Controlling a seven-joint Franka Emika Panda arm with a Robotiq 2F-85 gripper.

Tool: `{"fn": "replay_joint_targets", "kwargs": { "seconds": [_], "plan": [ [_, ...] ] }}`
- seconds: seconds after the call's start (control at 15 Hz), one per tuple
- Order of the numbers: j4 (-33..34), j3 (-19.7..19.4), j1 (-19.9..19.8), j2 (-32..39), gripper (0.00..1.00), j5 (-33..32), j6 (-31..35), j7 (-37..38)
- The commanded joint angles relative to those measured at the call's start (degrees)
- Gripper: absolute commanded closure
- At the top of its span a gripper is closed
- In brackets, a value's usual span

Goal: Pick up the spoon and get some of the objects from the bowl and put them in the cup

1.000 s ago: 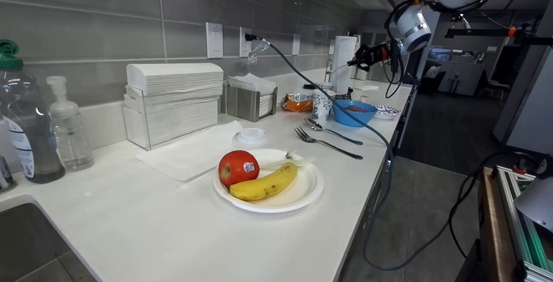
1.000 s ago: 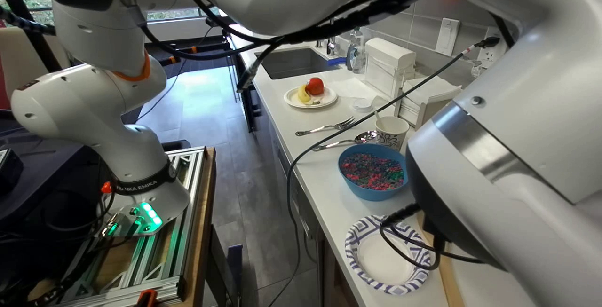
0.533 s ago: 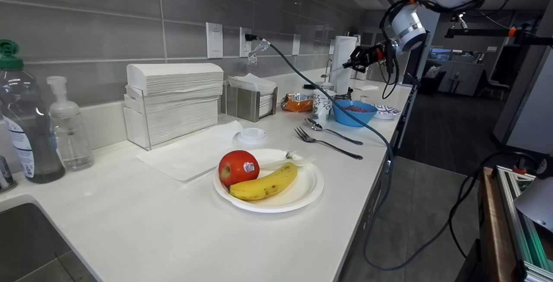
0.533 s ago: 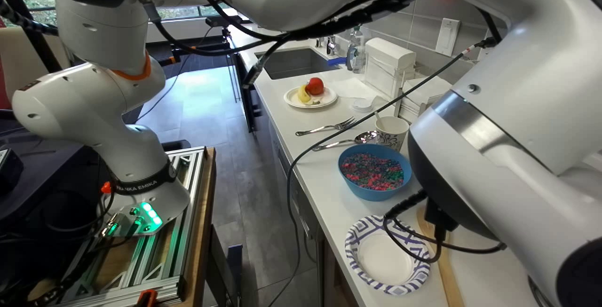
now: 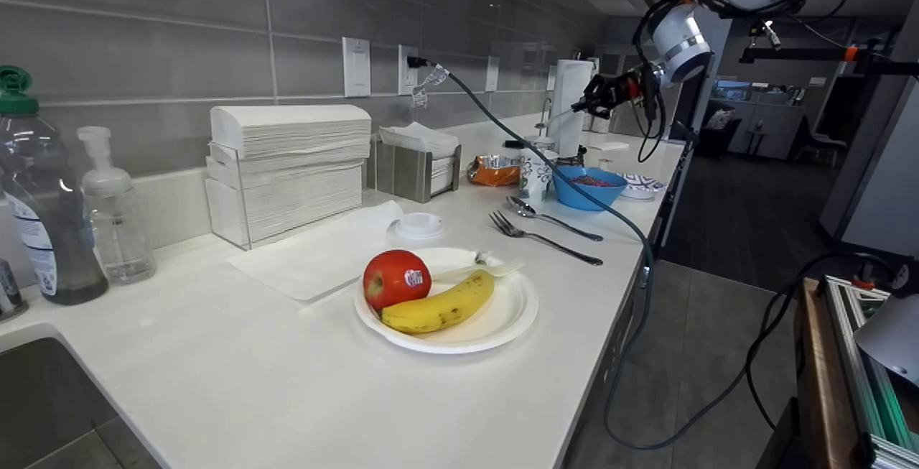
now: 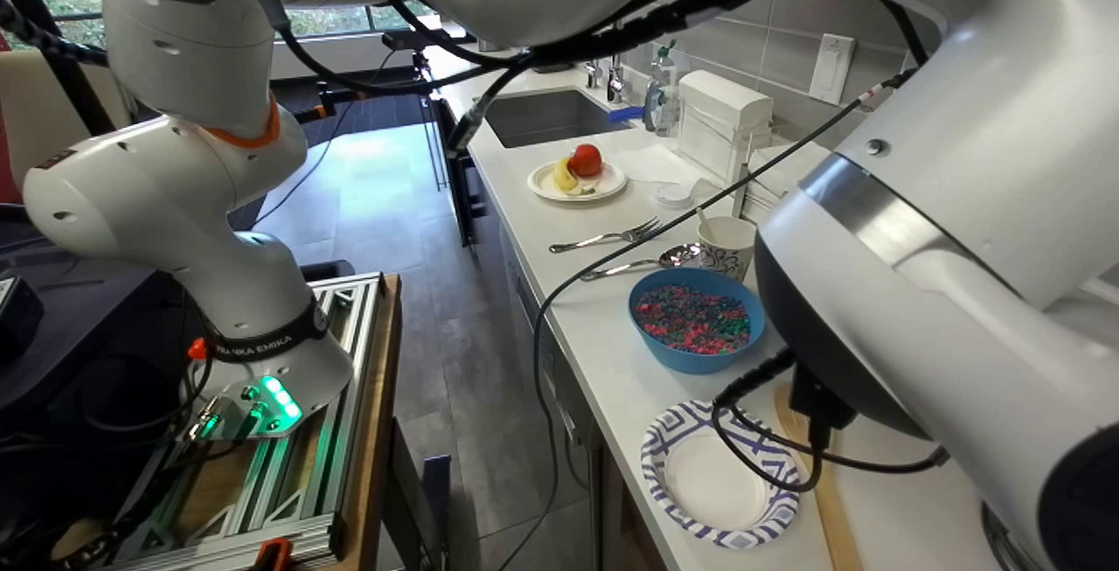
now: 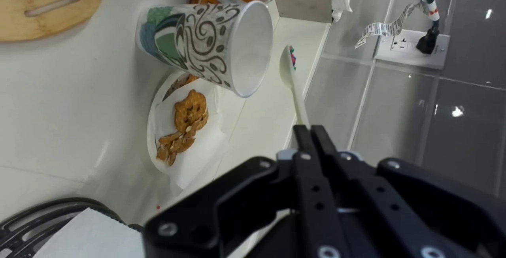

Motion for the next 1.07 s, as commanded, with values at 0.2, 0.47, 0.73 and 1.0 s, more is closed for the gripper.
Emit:
{"fn": "replay_joint_targets", "kwargs": {
  "seconds": [0.2, 0.47, 0.73, 1.0],
  "plan": [
    [-4.2, -2.4, 2.6, -3.6, 0.99, -2.3, 1.4, 1.8],
    [-5.4, -3.3, 4.0, -5.2, 0.99, -4.2, 2.9, 2.2],
    [-6.2, -3.6, 4.9, -6.7, 0.99, -6.0, 5.7, 2.7],
    [-6.8, -3.4, 5.9, -7.8, 0.99, -8.0, 8.6, 3.5]
  ]
}}
